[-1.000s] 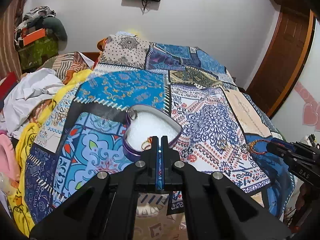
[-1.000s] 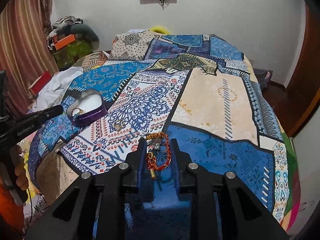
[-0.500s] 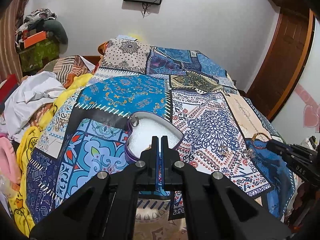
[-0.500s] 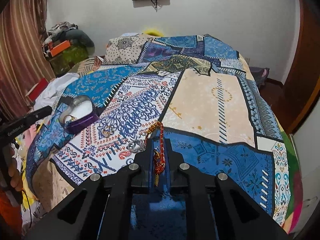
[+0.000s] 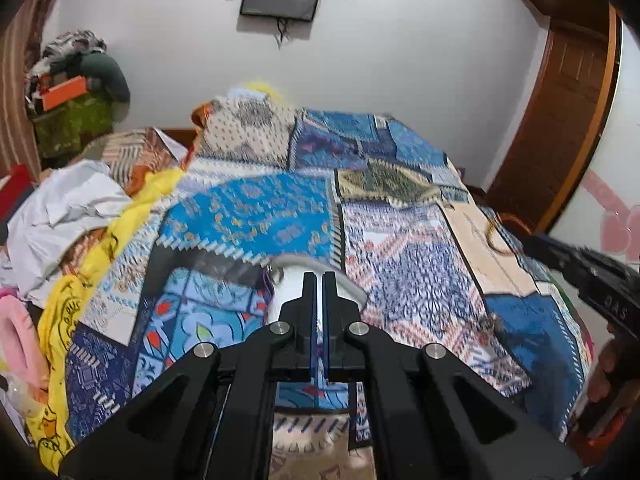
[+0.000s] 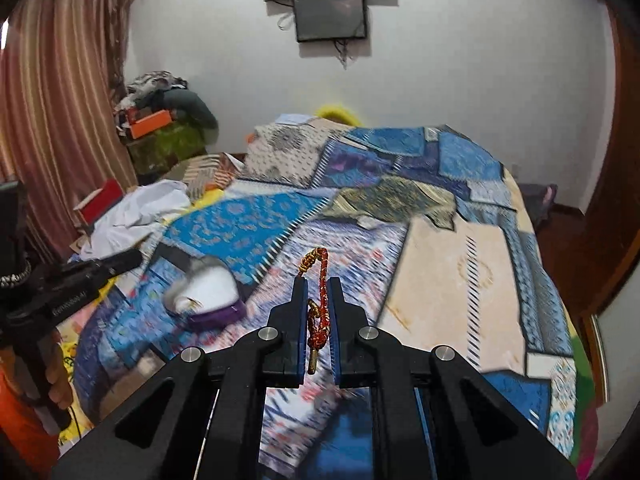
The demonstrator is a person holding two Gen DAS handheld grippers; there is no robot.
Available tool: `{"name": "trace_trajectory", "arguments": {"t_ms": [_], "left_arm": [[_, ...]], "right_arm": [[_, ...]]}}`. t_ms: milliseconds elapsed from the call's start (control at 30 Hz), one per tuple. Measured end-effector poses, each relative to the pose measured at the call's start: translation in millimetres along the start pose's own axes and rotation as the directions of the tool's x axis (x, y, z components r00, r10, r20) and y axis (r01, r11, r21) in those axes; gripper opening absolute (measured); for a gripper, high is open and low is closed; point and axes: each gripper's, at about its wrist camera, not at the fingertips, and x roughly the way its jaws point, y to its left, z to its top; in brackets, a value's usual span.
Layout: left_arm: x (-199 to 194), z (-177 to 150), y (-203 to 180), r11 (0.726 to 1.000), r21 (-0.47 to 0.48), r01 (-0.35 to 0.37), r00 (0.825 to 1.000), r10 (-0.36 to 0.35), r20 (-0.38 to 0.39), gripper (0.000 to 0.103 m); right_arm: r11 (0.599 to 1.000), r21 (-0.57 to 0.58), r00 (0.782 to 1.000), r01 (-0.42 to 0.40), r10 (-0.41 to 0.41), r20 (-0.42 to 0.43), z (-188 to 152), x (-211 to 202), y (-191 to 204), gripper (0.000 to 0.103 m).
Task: Organize jewelry
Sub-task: 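Carry the bracelet into the heart tin and open the right tool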
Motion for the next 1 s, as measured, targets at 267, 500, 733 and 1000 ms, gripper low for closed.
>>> {"name": "trace_trajectory", "arguments": {"t_ms": [267, 500, 733, 1000], "left_arm": [[26.4, -39.3, -1.6, 1.0, -0.002, 0.026, 0.988, -0.026, -0.154, 0.036], [49.5, -50.9, -8.4, 0.999, 0.002, 0.044, 0.979, -0.043, -0.197, 0.035], [58.9, -49.0, 2.7, 0.998, -0.042, 0.045, 0.981, -0.052, -0.186, 0.0], [26.5, -29.0, 16.2, 0.999, -0.044, 0.026, 0.997, -0.029, -0.07, 0.0]], "right_arm": [[0.998, -0.017, 0.998, -0.057, 0.057, -0.01, 6.1, 15.8, 21.2, 0.008], [0.997, -0.019, 0.997, -0.072, 0.071, -0.034, 3.8, 20.2, 23.1, 0.008], [0.996, -0.018, 0.995, -0.087, 0.086, -0.048, 5.0, 24.4, 26.9, 0.008], [0.992, -0.035, 0.991, -0.124, 0.122, -0.054, 10.2, 34.6, 42.0, 0.008]]}}
